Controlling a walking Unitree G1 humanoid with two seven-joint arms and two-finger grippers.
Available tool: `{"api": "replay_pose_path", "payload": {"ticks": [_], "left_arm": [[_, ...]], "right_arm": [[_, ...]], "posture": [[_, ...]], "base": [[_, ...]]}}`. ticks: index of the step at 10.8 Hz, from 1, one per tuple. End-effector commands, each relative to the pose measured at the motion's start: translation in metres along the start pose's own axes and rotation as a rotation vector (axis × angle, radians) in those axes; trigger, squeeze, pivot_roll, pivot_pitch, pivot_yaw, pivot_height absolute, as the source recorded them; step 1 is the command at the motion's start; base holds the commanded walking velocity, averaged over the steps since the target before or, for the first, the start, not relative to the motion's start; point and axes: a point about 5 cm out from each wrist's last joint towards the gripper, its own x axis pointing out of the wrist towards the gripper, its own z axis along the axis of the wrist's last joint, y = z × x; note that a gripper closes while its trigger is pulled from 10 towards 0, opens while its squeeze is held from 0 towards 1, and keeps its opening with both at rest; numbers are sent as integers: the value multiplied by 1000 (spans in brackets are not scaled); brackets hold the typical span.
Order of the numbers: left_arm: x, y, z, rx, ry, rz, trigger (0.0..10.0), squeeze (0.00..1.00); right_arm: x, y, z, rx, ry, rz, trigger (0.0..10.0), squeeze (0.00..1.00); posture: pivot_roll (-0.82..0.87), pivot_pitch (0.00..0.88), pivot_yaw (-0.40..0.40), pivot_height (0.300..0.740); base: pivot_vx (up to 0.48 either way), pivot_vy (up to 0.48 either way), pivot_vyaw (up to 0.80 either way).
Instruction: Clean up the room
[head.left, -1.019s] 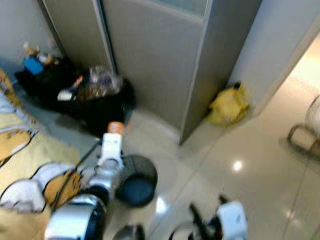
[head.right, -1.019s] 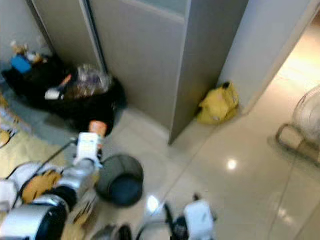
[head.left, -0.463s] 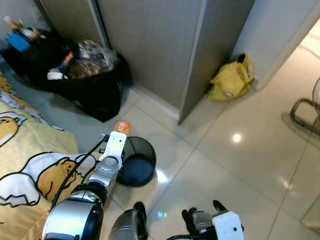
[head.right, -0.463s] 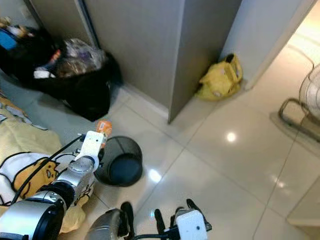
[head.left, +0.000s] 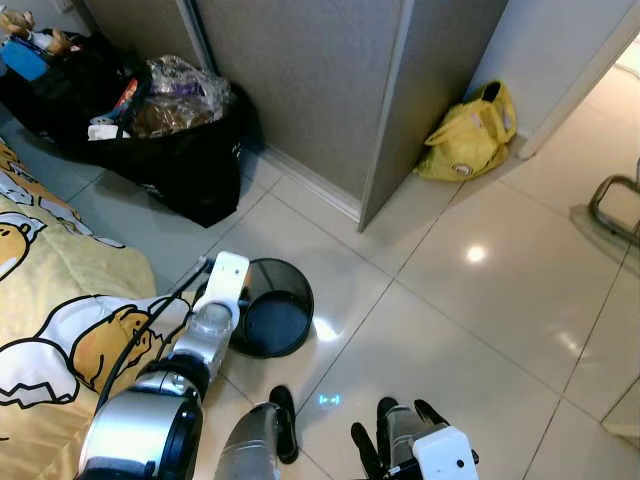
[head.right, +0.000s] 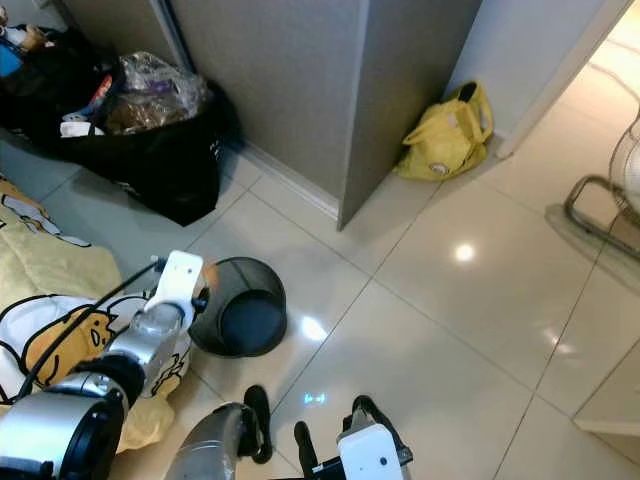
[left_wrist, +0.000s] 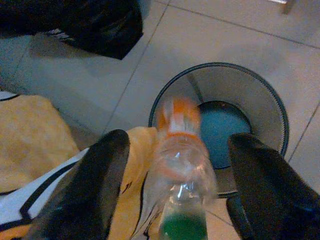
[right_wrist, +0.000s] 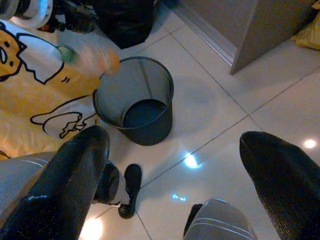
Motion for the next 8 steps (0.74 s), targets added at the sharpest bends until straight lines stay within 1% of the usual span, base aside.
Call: {"api": "replay_pose_path", "payload": {"ticks": [1,2,3,4,6,7,8], "left_arm": [[-1,-3,-9,-12,27,-21,10000,1000],[-1,-5,-7,-30,23,-36,10000,1000],[-1,-5,-6,-42,17,-41,10000,1000],[0,1,0,-72,-14,-54,10000,0],[1,18,12,-120,-98,-85,10000,0],[0,26,16,-144,-144,-103,10000,0],[-2,38,16,-170,-194,-117,10000,0]], "right_arm": [[-3,1,2,-9,7,13,10000,0],[-2,-1,4,-37,-3,29,10000,0],[1,-6,5,-52,-9,26,10000,0],[12,-19,6,-66,-28,2,10000,0],[41,-33,13,-67,-79,-36,10000,0],[58,-37,18,-68,-111,-39,10000,0],[77,-40,26,-77,-159,-48,10000,0]], "posture": [[-311,347,65,740],[-314,346,63,740],[-310,329,66,740],[-277,282,88,740],[-198,186,121,740],[-163,146,137,740],[-115,88,162,740]], "base": [[0,0,0],[0,0,0],[0,0,0],[0,0,0],[0,0,0],[0,0,0],[0,0,0]]}}
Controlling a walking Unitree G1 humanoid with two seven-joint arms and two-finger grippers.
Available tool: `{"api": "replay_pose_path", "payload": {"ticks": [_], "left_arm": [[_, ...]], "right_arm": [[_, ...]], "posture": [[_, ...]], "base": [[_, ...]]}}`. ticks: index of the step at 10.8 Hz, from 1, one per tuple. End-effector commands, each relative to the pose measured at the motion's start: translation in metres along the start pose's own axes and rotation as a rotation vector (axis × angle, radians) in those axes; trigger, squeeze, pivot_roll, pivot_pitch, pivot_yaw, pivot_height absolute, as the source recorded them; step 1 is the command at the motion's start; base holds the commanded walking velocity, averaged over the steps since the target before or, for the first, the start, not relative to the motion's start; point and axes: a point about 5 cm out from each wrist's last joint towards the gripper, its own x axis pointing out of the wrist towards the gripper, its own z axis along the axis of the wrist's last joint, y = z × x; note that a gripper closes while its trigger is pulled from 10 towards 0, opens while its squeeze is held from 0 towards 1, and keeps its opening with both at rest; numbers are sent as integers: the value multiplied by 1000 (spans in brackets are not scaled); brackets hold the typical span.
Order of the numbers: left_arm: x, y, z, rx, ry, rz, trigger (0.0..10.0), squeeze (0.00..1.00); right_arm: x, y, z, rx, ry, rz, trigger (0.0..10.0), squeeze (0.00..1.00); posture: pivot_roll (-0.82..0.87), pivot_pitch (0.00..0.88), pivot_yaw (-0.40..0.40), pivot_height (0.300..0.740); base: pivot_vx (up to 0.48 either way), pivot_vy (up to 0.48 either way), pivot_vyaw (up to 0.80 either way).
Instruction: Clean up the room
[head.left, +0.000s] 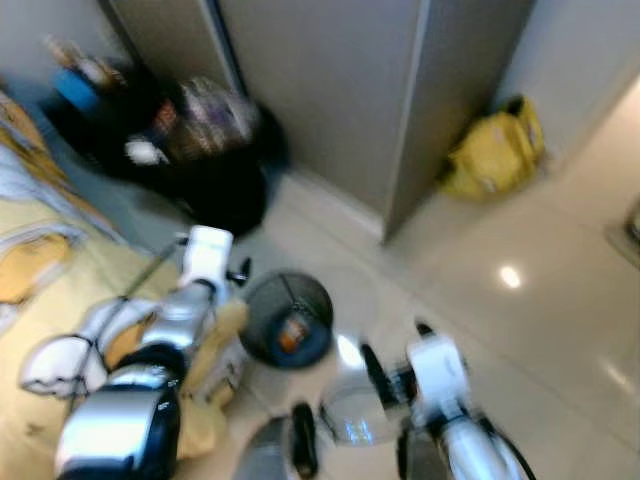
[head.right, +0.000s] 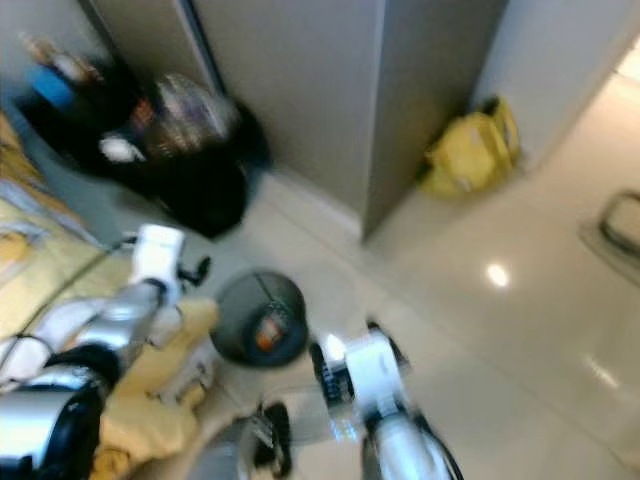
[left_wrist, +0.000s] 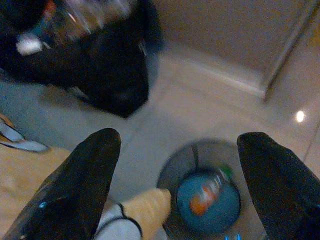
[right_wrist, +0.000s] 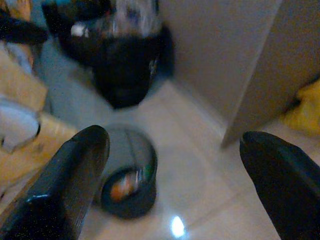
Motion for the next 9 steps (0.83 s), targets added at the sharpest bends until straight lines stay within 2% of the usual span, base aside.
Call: {"api": "replay_pose_path", "payload": {"ticks": [1,2,3,4,5,6,7,8,9], "left_arm": [[-5,8,-8,-27,7,4,10000,0],[-7,2,-2,-98,-71,-45,10000,0],[-10,-9,0,-125,-126,-90,10000,0],[-19,-28,5,-156,-214,-136,10000,0],[-26,-38,10,-173,-267,-148,10000,0],[-30,-51,19,-195,-318,-156,10000,0],[-32,-57,22,-132,-330,-152,10000,0],[-32,-56,21,-73,-300,-109,10000,0],[-29,-52,16,-19,-241,-29,10000,0]], "right_arm": [[2,1,-5,20,12,-9,10000,0],[14,-7,0,-6,-17,-13,10000,0],[19,-16,2,-20,-32,-26,10000,0],[23,-34,1,-3,-30,-69,10000,0],[24,-42,0,22,-28,-88,10000,0],[28,-52,-6,50,-13,-90,10000,0],[36,-56,-18,195,19,-104,10000,0],[43,-60,-21,258,23,-127,10000,0],[54,-66,-16,254,1,-141,10000,0]], "posture": [[-97,55,170,740],[-96,22,156,740],[-94,3,137,740],[-80,0,87,740],[-67,0,62,740],[-12,0,3,740],[33,0,-5,740],[51,0,-8,740],[59,0,-12,740]], "base": [[0,0,0],[0,0,0],[0,0,0],[0,0,556],[0,0,519],[0,458,450],[-307,371,0],[0,0,0],[0,0,0]]}}
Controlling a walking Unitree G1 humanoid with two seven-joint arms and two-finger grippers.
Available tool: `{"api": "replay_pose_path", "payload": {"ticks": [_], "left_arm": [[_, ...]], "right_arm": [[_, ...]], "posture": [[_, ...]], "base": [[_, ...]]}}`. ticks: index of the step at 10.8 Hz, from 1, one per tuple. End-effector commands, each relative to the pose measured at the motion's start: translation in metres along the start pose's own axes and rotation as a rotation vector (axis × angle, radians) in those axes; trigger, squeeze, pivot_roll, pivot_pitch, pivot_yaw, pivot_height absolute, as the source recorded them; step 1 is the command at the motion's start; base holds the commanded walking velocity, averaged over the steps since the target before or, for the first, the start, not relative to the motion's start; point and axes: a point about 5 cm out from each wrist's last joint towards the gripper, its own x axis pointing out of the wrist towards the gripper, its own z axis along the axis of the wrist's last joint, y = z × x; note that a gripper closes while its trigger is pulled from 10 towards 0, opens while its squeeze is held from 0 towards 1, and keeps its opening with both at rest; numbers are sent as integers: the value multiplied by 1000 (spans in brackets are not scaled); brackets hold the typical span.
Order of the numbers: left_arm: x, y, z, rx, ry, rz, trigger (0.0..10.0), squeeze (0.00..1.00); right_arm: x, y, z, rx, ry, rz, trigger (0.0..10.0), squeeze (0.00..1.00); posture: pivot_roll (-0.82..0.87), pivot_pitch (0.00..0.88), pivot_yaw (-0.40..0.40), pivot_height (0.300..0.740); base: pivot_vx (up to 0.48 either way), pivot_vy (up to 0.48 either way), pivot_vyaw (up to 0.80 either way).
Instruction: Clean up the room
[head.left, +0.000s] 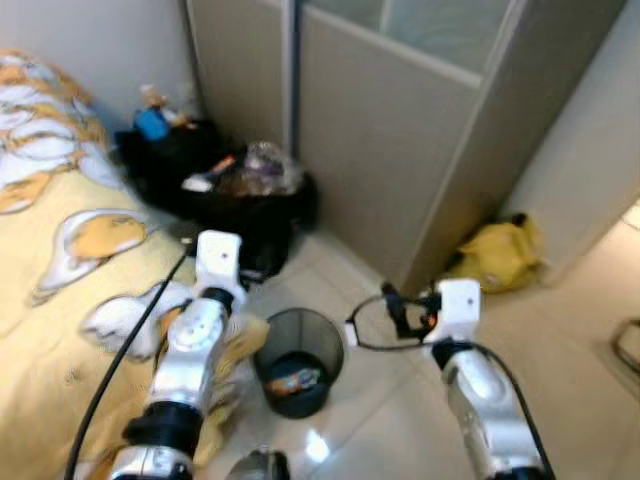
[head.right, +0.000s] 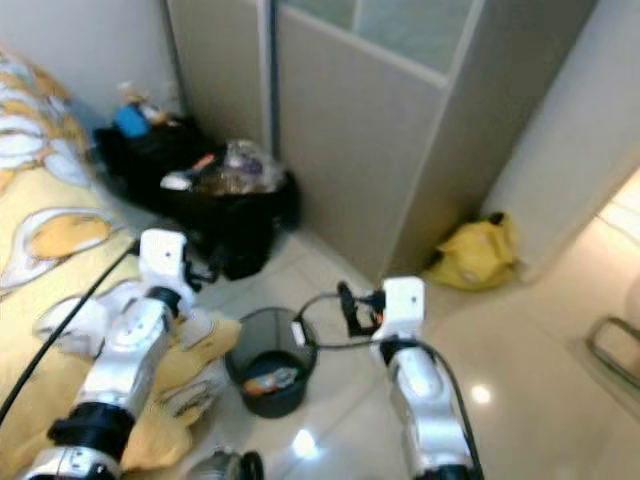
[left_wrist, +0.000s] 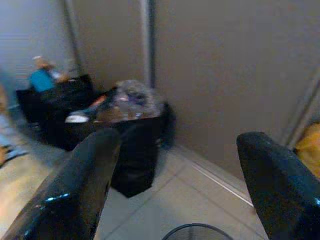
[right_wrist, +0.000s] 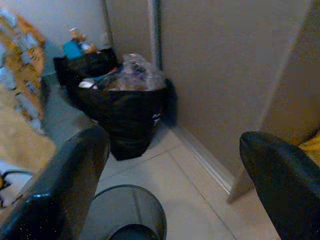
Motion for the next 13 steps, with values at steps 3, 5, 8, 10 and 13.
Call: {"api": "replay_pose_path", "payload": {"ticks": [3,5,8,10,13], "left_arm": [[-12,-10,-8,-10,19,-31,10000,0],[-9,-13,-5,48,5,-4,10000,0],[-4,-10,-2,-54,16,69,10000,0],[1,-10,4,-96,-7,71,10000,0],[8,-18,6,-69,9,37,10000,0]], "right_arm": [[8,-14,6,-25,-45,2,10000,0],[9,-9,4,-32,-48,33,10000,0],[14,-4,1,-71,-36,59,10000,0],[14,-9,1,-101,-42,-3,10000,0],[12,-9,0,-88,-46,-4,10000,0]], "posture": [[71,0,-17,740],[86,0,-30,740],[88,0,-35,740],[79,0,-35,740],[43,0,-7,740]], "base": [[0,0,0],[0,-152,0],[0,-320,0],[0,240,0],[0,160,448]]}}
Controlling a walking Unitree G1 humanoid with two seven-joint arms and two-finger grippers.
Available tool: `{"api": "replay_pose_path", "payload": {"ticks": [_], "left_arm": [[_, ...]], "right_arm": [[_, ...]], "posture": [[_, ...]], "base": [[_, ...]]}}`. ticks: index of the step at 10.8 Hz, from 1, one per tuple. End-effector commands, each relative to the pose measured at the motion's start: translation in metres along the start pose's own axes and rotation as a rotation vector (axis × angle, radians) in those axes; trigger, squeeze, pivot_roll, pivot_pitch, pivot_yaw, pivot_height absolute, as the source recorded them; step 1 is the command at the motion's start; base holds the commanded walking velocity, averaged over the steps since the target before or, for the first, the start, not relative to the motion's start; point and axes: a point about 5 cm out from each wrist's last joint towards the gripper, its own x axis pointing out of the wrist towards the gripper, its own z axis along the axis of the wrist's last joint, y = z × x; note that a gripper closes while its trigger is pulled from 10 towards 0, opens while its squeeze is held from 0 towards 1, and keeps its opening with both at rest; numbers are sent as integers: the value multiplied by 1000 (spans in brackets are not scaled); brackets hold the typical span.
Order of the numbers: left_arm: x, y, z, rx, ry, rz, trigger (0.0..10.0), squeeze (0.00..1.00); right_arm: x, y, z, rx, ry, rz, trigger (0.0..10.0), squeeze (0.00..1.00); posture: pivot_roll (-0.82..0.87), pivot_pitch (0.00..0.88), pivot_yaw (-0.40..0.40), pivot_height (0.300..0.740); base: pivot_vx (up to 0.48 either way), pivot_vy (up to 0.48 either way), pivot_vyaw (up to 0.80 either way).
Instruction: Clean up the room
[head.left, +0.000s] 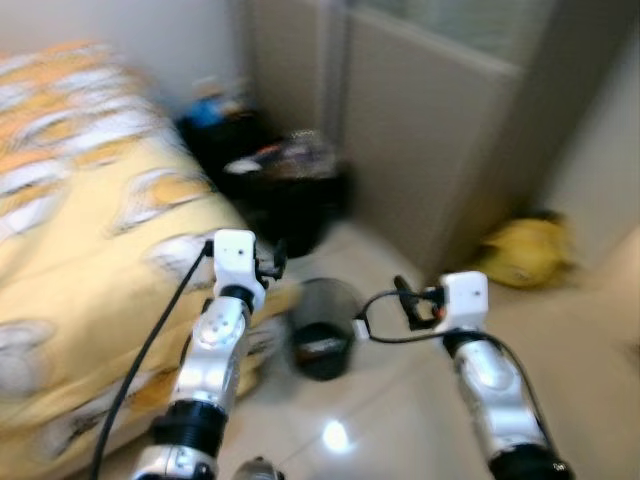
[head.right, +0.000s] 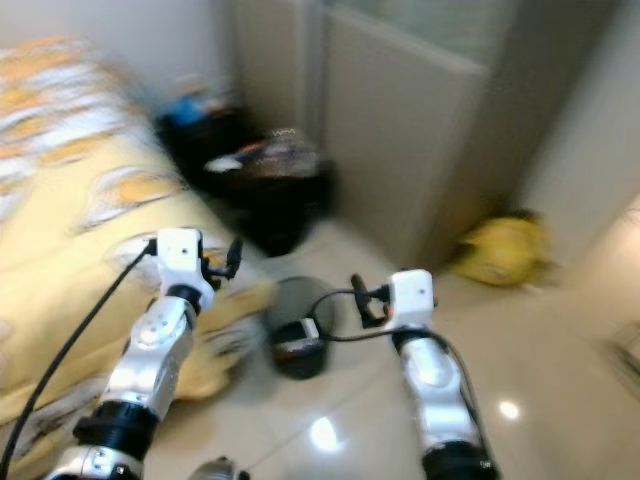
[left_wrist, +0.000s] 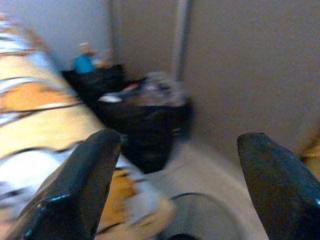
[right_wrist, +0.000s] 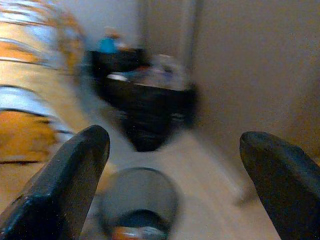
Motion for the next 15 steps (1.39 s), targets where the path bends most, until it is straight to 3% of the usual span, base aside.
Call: {"api": "replay_pose_path", "payload": {"ticks": [1,3,4,5,7,9,15], "left_arm": [[4,-4,1,-4,11,-8,10000,0],[-1,6,-3,64,-7,5,10000,0],[-16,20,-1,126,-78,-25,10000,0],[-23,23,1,125,-89,-66,10000,0],[-6,16,2,76,-34,-12,10000,0],[-5,9,2,88,-43,-42,10000,0],[-5,9,2,88,-43,-42,10000,0]], "right_arm": [[-4,-9,0,-21,-8,-25,10000,0],[-10,-18,9,-35,-87,-87,10000,0],[-22,-25,18,-65,-157,-140,10000,0],[-30,-26,12,-75,-133,-139,10000,0],[-25,-22,-4,-22,-35,-162,10000,0],[-22,-21,-1,-31,-35,-183,10000,0],[-22,-21,-1,-31,-35,-183,10000,0]], "posture": [[38,0,-3,740],[25,0,5,740],[21,0,3,740],[26,0,6,740],[18,0,17,740],[15,0,17,740],[15,0,17,740]], "base": [[0,0,419],[0,0,422],[0,0,425],[0,0,425],[0,0,213],[0,0,0],[0,0,0]]}}
